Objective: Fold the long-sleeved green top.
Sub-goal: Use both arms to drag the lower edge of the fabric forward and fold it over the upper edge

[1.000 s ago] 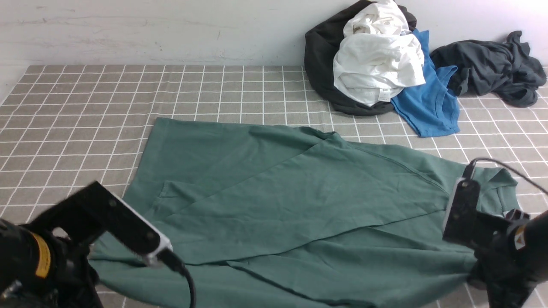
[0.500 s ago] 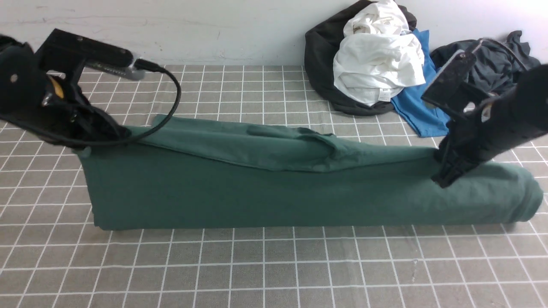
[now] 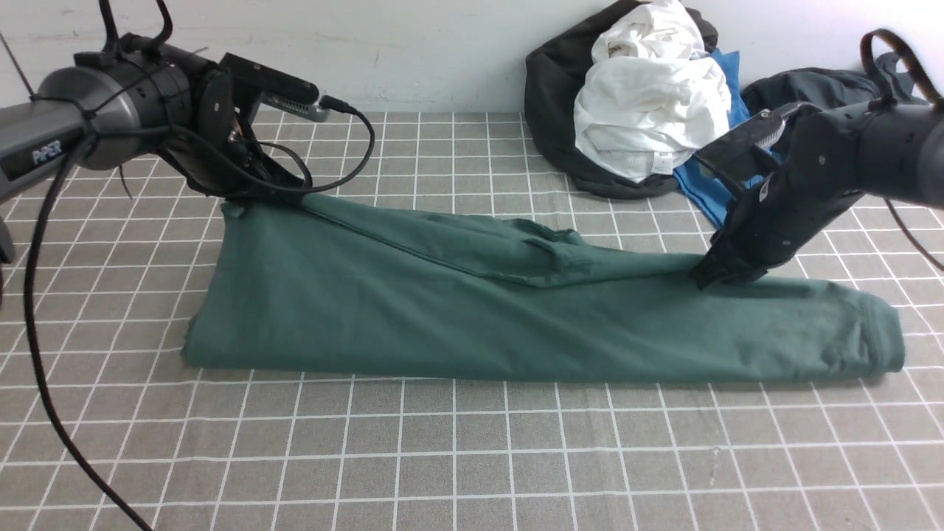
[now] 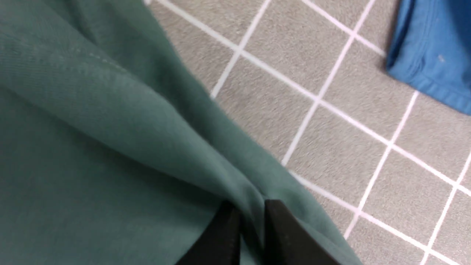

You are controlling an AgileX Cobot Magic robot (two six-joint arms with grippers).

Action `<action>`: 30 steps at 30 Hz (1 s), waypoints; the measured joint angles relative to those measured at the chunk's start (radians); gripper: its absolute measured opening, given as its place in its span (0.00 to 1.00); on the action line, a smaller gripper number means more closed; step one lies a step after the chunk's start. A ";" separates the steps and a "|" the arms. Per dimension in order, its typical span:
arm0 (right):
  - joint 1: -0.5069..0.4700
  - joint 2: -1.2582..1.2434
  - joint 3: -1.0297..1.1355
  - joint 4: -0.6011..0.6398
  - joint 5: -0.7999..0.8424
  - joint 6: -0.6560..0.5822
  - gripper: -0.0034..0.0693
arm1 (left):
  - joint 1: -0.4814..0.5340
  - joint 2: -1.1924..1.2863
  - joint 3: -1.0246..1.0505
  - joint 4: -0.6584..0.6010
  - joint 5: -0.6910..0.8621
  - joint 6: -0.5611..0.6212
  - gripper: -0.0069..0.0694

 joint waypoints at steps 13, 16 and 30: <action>0.068 -0.019 -0.190 0.109 0.124 0.115 0.28 | 0.000 -0.119 -0.156 -0.002 0.213 -0.040 0.57; 0.133 0.023 -0.190 0.245 0.129 -0.035 0.13 | 0.000 -0.150 -0.157 -0.040 0.311 0.022 0.39; 0.186 0.281 -0.235 0.490 -0.293 -0.373 0.03 | 0.000 -0.150 -0.007 -0.376 0.364 0.277 0.08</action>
